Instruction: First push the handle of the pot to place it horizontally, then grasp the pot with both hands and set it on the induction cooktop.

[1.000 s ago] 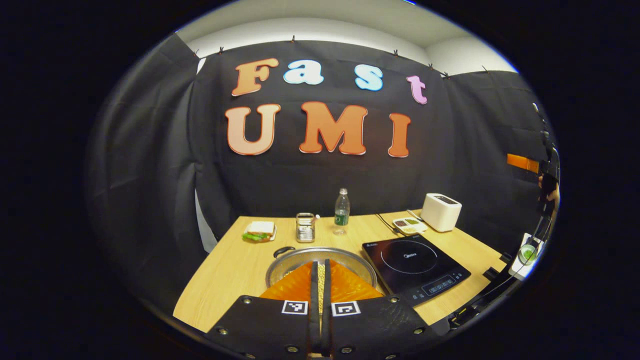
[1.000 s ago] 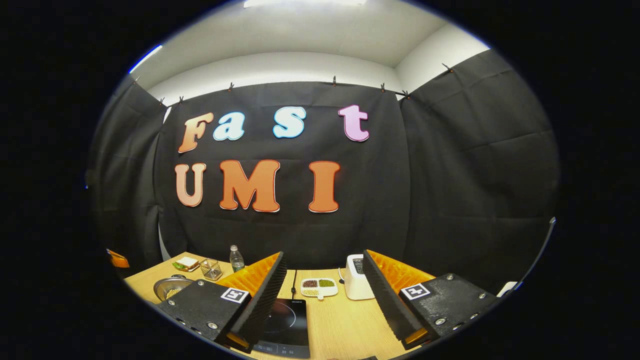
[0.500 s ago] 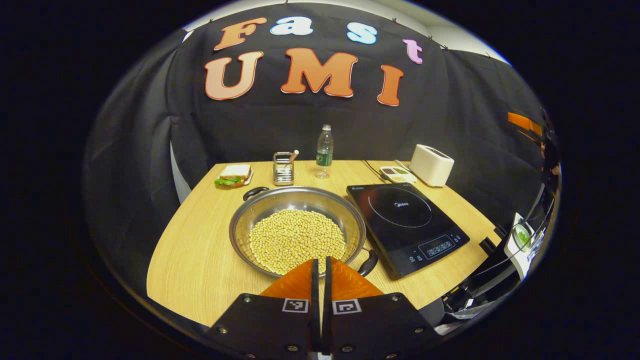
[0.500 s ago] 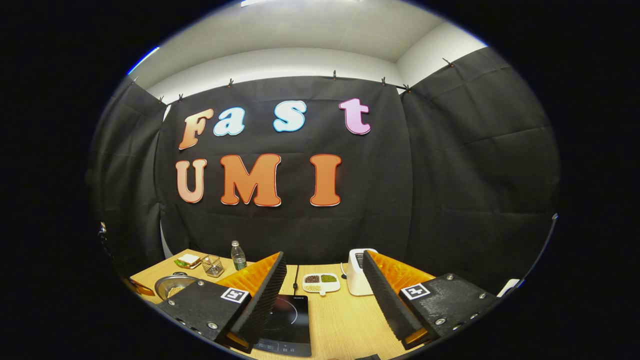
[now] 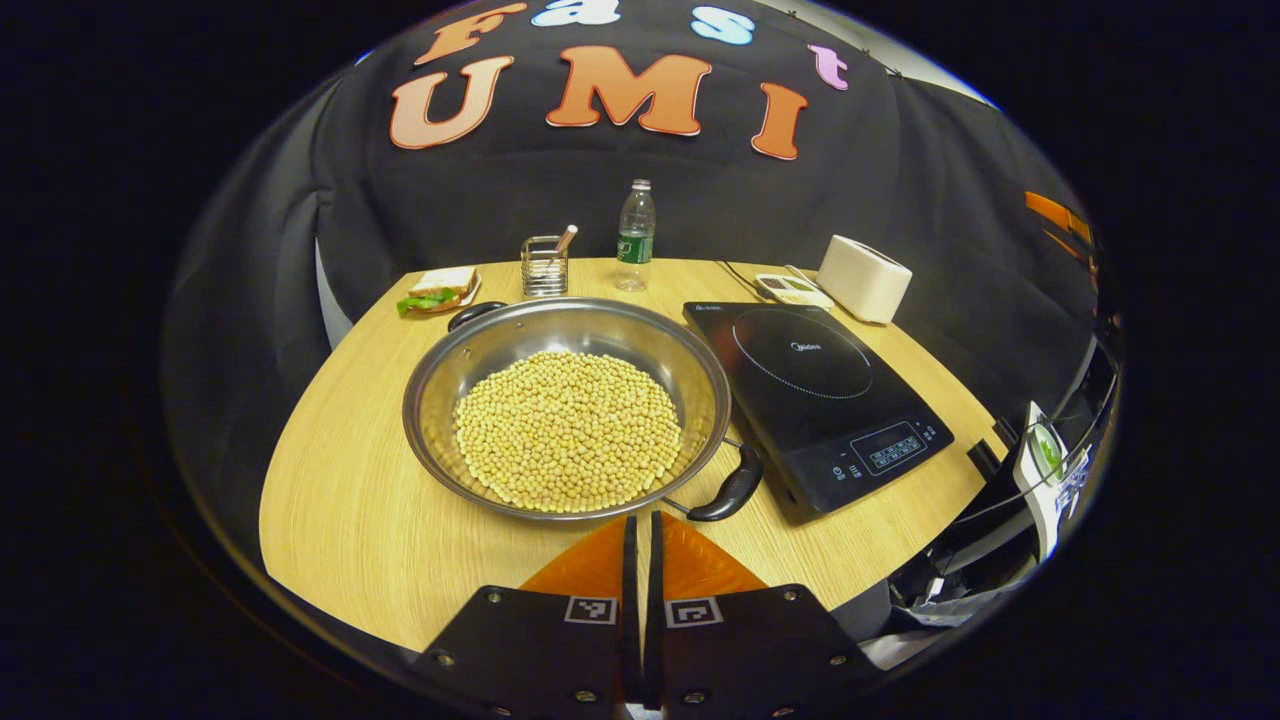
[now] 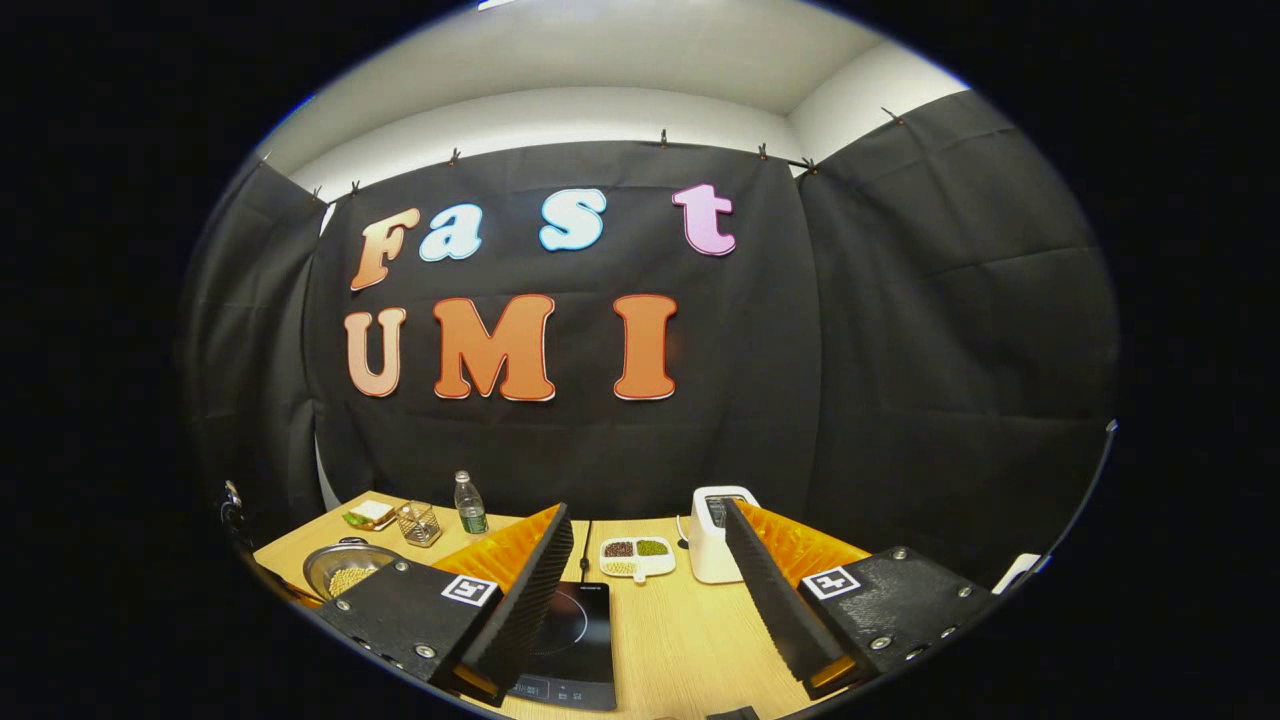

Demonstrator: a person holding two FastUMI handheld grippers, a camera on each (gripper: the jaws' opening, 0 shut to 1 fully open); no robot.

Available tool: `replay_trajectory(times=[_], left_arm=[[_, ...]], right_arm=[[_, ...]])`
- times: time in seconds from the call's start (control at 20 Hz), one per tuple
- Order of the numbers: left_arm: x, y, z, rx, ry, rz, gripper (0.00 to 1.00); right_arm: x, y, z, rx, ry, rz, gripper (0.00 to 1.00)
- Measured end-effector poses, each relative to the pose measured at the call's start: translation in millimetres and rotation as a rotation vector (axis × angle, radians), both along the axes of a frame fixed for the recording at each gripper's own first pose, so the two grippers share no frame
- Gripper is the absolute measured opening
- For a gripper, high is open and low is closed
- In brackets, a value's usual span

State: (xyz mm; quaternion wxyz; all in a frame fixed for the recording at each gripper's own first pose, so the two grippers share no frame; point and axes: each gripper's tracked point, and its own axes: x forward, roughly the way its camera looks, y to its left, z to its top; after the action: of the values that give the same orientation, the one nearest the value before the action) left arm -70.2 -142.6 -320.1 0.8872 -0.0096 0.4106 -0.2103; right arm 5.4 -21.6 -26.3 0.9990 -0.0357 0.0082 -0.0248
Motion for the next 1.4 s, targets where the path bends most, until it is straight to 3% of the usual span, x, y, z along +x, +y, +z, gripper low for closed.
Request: replay_trajectory(times=[0.55,0.85,0.9,1.0,1.25,1.3,1.4], left_arm=[[-8.1,-23.4,-28.1,0.037,0.049,-0.061,0.02],[-2.9,-26.7,-28.0,0.043,0.041,-0.061,0.02],[-2.6,-26.9,-28.3,0.046,0.041,-0.062,0.02],[-1.9,-28.1,-30.3,0.048,0.043,-0.06,0.02],[4.9,-34.2,-31.5,0.041,0.048,-0.053,0.02],[7.2,-36.0,-30.7,0.043,0.044,-0.054,0.02],[9.5,-39.3,-31.1,0.046,0.035,-0.057,0.01]], right_arm=[[0.6,-5.3,-8.4,-0.004,0.017,0.002,1.0],[1.1,-10.5,-12.0,0.0,0.021,-0.002,1.0],[1.4,-10.8,-13.7,0.001,0.023,-0.002,0.95],[1.2,-12.4,-15.8,0.003,0.027,-0.002,1.0],[-0.6,-19.7,-19.6,0.009,0.035,-0.009,1.0],[-1.0,-22.6,-19.3,0.009,0.033,-0.014,0.95],[-2.2,-27.0,-19.7,0.011,0.031,-0.022,1.0]])
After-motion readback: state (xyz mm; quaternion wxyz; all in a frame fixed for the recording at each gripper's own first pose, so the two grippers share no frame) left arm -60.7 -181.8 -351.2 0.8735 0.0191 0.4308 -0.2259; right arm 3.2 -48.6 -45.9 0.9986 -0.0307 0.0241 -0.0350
